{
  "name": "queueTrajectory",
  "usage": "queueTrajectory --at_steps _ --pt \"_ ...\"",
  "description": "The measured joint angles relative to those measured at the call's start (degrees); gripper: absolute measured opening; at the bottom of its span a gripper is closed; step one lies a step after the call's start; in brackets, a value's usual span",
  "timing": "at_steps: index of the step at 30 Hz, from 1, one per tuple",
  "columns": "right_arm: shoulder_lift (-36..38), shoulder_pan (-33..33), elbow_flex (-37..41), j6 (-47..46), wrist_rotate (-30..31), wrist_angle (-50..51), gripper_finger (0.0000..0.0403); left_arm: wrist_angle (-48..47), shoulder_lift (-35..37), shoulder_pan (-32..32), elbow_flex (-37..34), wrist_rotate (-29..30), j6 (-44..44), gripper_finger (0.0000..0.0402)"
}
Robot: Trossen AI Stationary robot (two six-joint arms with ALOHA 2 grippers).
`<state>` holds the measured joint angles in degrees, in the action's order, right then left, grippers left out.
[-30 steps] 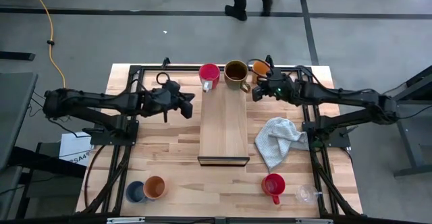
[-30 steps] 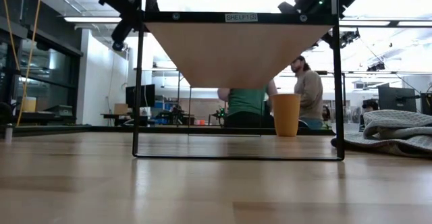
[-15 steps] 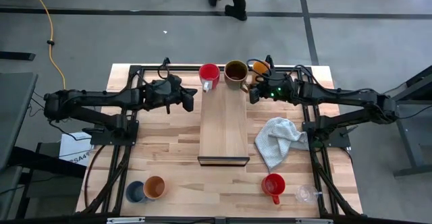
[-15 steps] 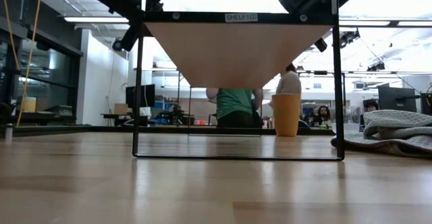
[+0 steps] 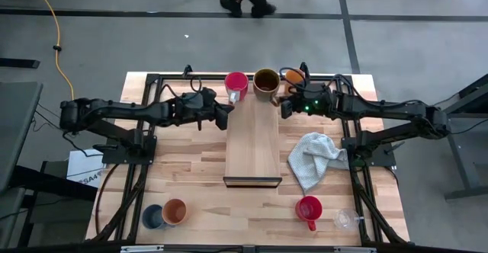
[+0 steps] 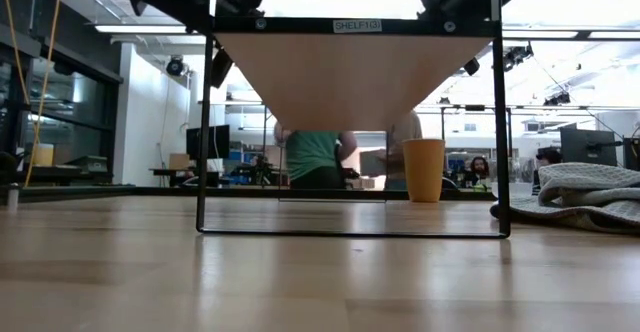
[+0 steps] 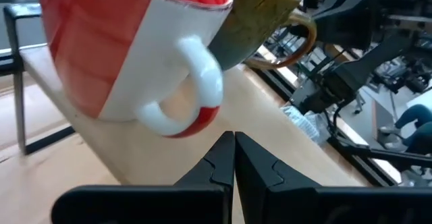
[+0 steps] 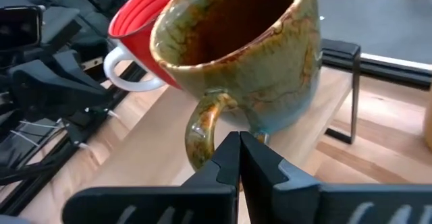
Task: Stack small to large cups/mugs on shelf
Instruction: Adjust the green mug on the shelf
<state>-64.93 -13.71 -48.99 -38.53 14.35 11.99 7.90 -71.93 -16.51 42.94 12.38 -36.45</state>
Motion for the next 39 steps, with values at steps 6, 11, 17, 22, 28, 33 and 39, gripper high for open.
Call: queueTrajectory --at_steps 6,11,17,22,28,33,39 --pt "0.0 1.0 0.0 -0.3 0.1 -0.3 0.0000 1.8 0.3 0.0 0.0 -2.7 0.1 0.0000" --pt "0.0 1.0 0.0 -0.6 0.1 -1.5 0.0000 -0.3 2.6 0.0 1.5 -6.2 3.6 0.0000" --pt "0.0 1.0 0.0 -0.8 0.2 -3.3 0.0000 -10.4 5.6 0.0 6.5 -2.8 9.4 0.0000" --pt "-0.8 1.2 0.0 -2.1 0.2 -3.6 0.0000 -17.2 5.6 -0.1 11.0 0.7 13.6 0.0000" --pt "-5.3 1.8 0.0 -3.1 0.2 -7.3 0.0000 -17.8 5.6 0.0 11.9 0.8 15.2 0.0000" --pt "-7.4 1.8 0.0 -4.1 0.6 -10.4 0.0000 -19.2 5.5 0.0 11.9 1.6 15.2 0.0000" --pt "-7.5 1.8 0.0 -4.0 3.8 -10.4 0.0000 -20.2 5.5 0.0 11.9 1.6 15.0 0.0000"
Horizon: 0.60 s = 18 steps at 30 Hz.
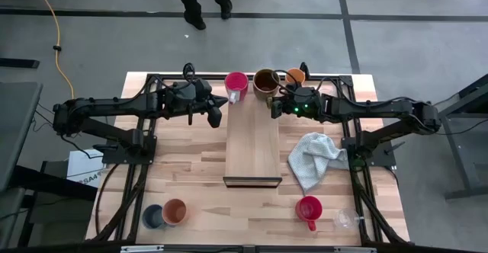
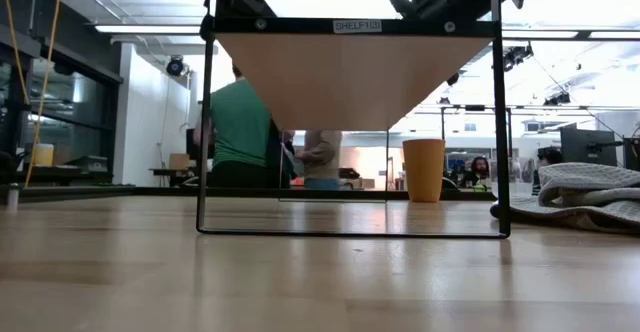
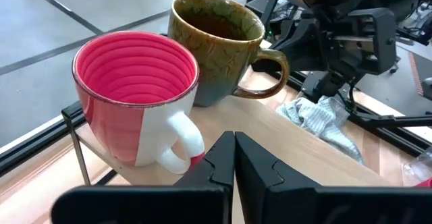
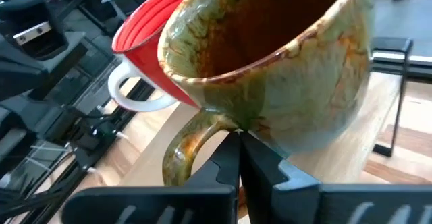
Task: Stack small to large cups/mugs on shelf
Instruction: Adjust the green mug on the shelf
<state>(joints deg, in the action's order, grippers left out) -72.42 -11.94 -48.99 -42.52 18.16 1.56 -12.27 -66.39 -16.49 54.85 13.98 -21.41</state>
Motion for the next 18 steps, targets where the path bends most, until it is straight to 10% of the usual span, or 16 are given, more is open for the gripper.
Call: queueTrajectory --at_steps 18 --pt "0.3 -0.2 0.0 0.5 -0.2 0.8 0.0000 0.1 0.0 0.0 0.0 0.1 -0.1 0.0000"
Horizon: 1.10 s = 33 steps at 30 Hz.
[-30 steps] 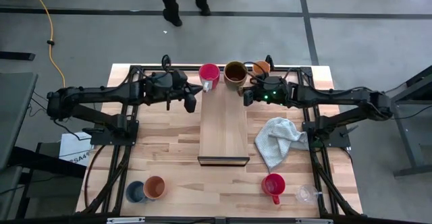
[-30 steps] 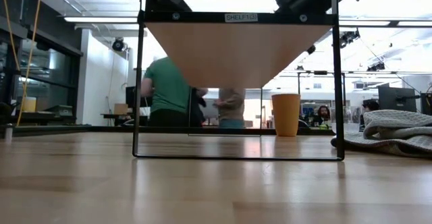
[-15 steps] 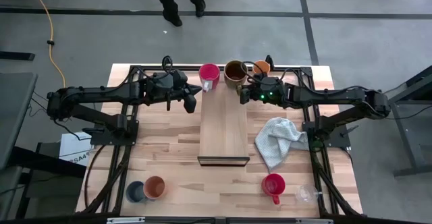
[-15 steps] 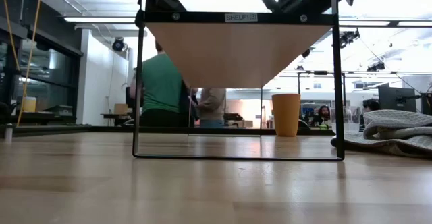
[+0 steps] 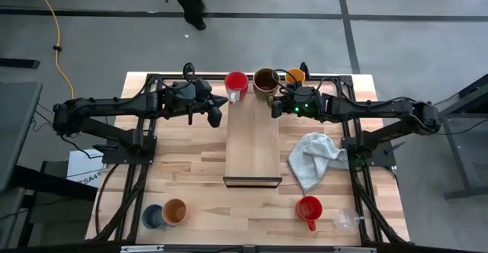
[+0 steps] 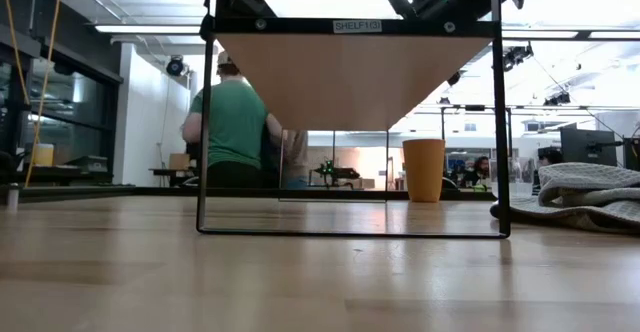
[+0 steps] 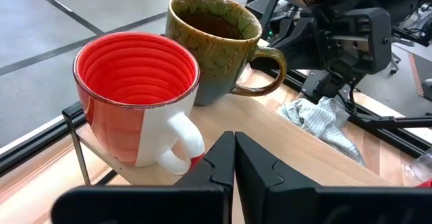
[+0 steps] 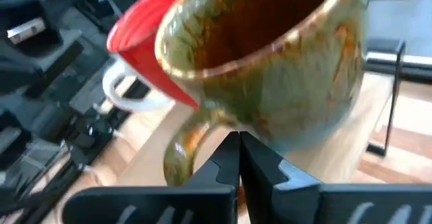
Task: Stack small to large cups/mugs on shelf
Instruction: Adjust the green mug on the shelf, then put the yellow cup on the shelf
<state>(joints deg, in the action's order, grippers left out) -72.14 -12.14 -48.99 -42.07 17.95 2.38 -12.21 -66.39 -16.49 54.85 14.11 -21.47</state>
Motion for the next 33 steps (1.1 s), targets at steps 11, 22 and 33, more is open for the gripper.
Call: queueTrajectory --at_steps 11,22,33 --pt "5.5 0.2 0.0 2.2 1.0 9.7 0.0000 0.1 0.0 0.0 0.0 0.0 -0.6 0.0000" --pt "19.3 0.2 0.0 -1.3 0.9 38.6 0.0000 0.1 0.0 0.0 0.0 -0.1 -1.5 0.0000" --pt "31.0 0.2 0.0 -7.0 0.3 49.2 0.0007 0.0 0.0 0.0 0.0 -0.2 -2.1 0.0000"
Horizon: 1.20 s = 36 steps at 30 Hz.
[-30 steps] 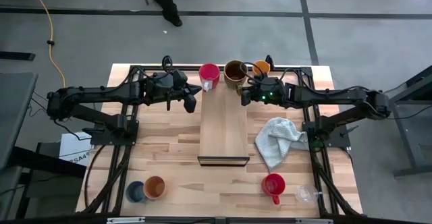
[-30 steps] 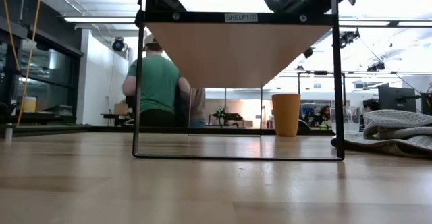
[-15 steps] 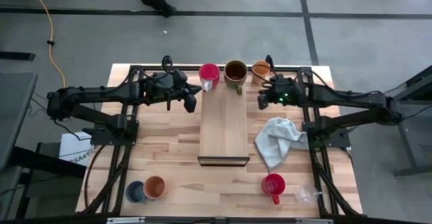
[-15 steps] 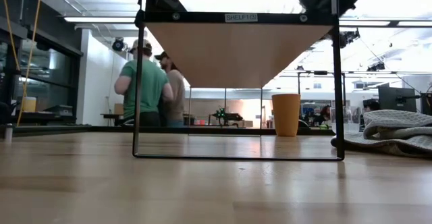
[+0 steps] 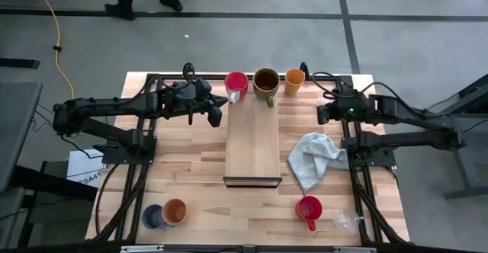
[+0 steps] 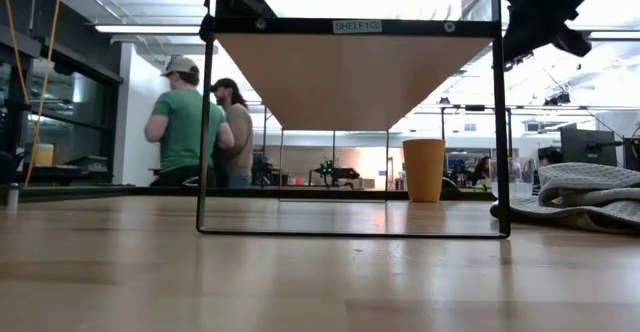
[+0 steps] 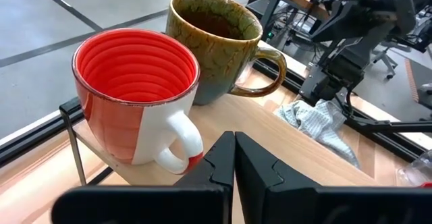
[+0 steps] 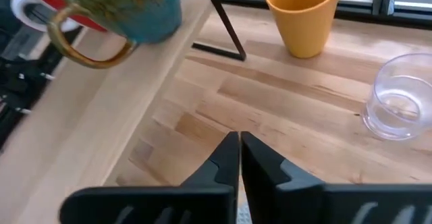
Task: Stack small to large cups/mugs on shelf
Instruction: Put the yellow cup on the shelf
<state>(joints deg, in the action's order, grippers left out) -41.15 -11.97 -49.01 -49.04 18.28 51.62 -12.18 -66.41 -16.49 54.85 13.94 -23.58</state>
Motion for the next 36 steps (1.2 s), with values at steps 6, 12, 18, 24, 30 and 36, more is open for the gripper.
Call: queueTrajectory --at_steps 6,12,18,24,30,36 --pt "1.1 0.0 0.0 2.7 0.0 -0.8 0.0073 -0.3 2.2 0.0 0.1 -7.5 -1.3 0.0000" --pt "1.0 0.0 0.0 7.0 0.4 -5.2 0.0159 -6.6 10.7 0.0 2.9 -5.3 -0.2 0.0002" --pt "1.0 0.0 0.0 6.6 3.6 -6.0 0.0205 -19.5 21.8 0.0 3.5 10.5 -4.0 0.0038" --pt "-0.6 -3.5 0.0 2.0 10.7 -10.0 0.0216 -28.8 25.7 0.0 3.5 15.1 -12.8 0.0122" --pt "-9.8 -19.3 0.0 2.8 0.7 -17.7 0.0216 -26.7 23.6 0.0 3.5 15.1 -11.9 0.0188" --pt "-23.2 -33.8 0.0 -0.6 -12.9 -20.0 0.0216 -24.2 20.4 0.0 3.5 12.1 -10.8 0.0206"
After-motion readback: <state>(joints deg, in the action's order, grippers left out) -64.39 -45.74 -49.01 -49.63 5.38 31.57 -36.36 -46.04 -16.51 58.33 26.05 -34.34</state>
